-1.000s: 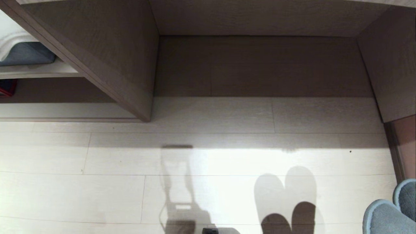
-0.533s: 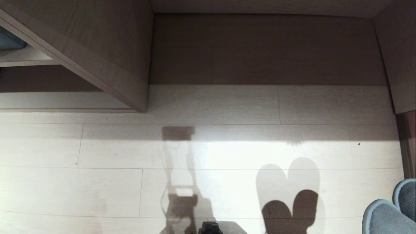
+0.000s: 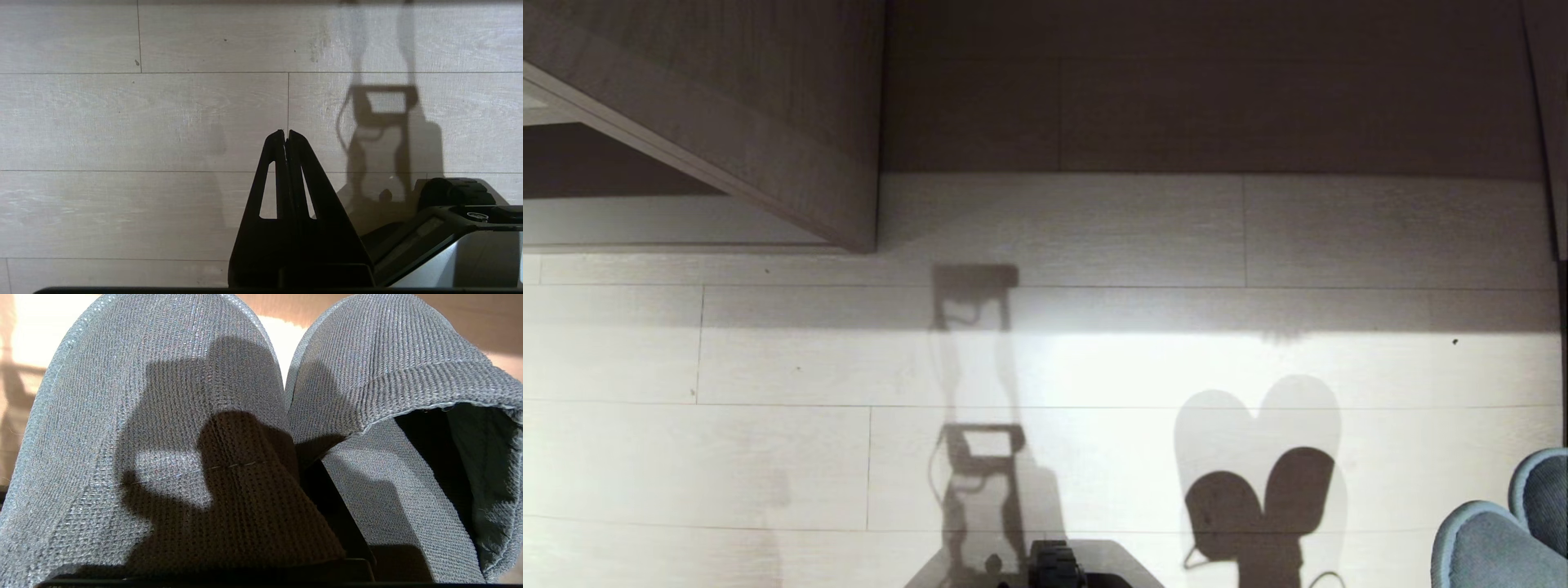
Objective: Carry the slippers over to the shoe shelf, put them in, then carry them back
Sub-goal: Place the slippers on the floor
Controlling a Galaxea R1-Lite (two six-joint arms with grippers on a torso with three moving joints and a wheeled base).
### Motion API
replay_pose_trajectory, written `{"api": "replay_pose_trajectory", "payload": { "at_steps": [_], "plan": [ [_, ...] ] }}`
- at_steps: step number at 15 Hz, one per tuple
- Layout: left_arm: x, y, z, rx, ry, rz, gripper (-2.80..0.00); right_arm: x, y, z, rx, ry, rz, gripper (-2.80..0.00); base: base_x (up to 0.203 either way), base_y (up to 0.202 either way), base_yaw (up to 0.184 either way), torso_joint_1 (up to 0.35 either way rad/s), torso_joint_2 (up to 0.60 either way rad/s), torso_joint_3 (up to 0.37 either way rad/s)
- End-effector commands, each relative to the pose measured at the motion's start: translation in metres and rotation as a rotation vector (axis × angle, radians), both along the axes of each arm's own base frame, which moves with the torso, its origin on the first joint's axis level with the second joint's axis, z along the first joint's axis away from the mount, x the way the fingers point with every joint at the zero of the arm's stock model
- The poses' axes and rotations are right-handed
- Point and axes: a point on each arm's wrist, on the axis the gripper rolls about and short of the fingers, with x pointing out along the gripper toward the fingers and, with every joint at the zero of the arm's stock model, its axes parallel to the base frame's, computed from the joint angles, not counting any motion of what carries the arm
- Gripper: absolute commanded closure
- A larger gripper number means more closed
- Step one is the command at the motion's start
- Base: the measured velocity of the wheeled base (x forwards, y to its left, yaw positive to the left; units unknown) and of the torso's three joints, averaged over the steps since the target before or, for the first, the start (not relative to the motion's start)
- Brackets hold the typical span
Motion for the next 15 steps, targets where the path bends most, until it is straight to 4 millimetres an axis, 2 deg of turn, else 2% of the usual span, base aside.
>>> {"api": "replay_pose_trajectory", "payload": {
  "at_steps": [1,15],
  "plan": [
    [0.0,0.0,0.0,0.0,0.0,0.002,0.0,0.0001,0.0,-0.0002,-0.001,0.002,0.001,0.0,0.0,0.0,0.0,0.004,0.0,-0.21],
    [0.0,0.0,0.0001,0.002,-0.001,0.001,0.0,-0.0001,-0.0001,0.0037,0.021,-0.034,-0.005,0.0,0.0,0.0,0.0,0.003,0.0,-0.193]
  ]
}}
